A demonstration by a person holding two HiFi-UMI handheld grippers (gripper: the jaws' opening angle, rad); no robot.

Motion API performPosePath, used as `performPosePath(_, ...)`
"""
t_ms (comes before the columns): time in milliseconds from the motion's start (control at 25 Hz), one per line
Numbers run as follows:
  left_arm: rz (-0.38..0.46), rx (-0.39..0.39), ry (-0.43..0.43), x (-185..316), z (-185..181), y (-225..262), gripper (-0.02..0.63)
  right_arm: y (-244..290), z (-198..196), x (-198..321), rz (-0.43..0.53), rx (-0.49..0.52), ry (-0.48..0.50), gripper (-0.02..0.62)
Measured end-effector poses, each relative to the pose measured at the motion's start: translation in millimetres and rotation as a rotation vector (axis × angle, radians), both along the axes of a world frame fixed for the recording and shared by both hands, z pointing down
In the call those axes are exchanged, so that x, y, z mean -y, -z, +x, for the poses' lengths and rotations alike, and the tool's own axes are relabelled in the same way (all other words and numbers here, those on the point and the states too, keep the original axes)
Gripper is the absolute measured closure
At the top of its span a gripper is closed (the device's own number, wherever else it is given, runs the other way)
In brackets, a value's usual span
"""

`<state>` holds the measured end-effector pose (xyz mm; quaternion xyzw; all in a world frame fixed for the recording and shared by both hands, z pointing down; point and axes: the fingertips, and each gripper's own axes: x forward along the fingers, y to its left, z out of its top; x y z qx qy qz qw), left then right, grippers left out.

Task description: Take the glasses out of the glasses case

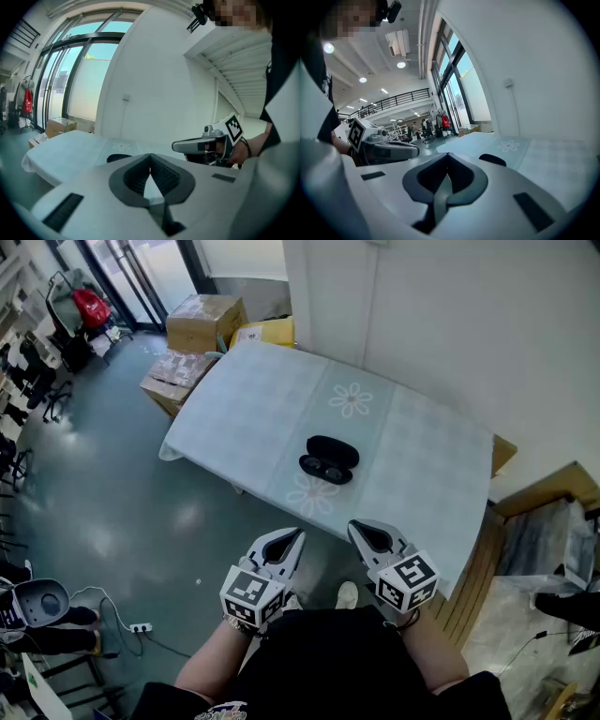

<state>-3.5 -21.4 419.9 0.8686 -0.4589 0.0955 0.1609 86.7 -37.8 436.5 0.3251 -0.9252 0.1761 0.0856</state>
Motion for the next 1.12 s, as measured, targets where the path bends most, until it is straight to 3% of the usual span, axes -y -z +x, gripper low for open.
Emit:
performPosePath(640, 0.005, -0.003, -0.045, -11, -10, -15, 0.577, 5, -20, -6, 0.035, -0.007, 0.024, 0.572)
performPosePath(1120, 0.004, -0.019, -0.061, -14, -41, -11, 0.577, 7, -47, -5, 0.045, -0.023, -0.004, 0.572)
